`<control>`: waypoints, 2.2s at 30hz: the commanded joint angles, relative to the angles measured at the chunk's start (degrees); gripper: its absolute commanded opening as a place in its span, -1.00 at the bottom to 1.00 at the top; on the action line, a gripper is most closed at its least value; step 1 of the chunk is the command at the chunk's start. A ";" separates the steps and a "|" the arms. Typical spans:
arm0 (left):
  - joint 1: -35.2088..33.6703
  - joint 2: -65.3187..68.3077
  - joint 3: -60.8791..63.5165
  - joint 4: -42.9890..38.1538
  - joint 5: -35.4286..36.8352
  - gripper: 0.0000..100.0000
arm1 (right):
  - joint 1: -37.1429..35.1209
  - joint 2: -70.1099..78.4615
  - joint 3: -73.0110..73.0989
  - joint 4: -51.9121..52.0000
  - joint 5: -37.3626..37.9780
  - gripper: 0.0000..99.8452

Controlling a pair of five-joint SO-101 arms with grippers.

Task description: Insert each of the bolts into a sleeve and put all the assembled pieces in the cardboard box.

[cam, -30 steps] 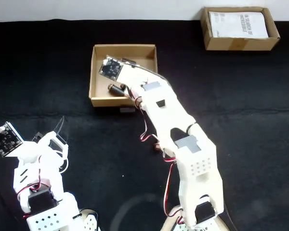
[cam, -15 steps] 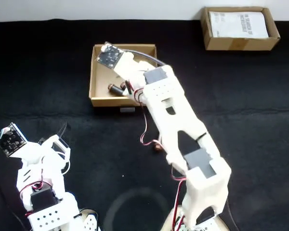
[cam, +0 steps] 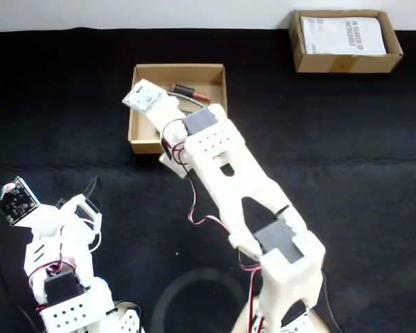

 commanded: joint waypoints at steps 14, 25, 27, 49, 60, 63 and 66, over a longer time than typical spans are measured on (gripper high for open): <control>0.84 -0.40 1.01 -0.62 0.18 -0.38 | 0.84 17.27 -8.84 -10.59 3.25 -0.63; 0.84 -0.48 1.01 -0.62 0.18 -0.38 | 0.48 31.25 -30.29 1.36 6.77 -0.90; 0.84 -0.48 1.01 -0.62 0.09 -0.38 | 0.40 32.40 -34.42 6.46 6.77 -0.97; 0.84 -0.22 1.01 -0.70 0.09 -0.38 | 7.43 17.19 -70.46 31.16 -1.76 -0.99; 5.41 -0.13 1.01 5.27 -0.18 -0.39 | 13.23 -24.57 -32.66 31.08 -8.97 -0.99; 5.49 -0.13 1.01 5.27 -0.26 -0.60 | 15.87 -36.18 -19.03 31.08 -10.81 -0.99; 5.49 -0.22 0.92 -0.26 -4.66 -0.98 | 18.07 -47.78 -5.67 30.90 -11.43 -0.99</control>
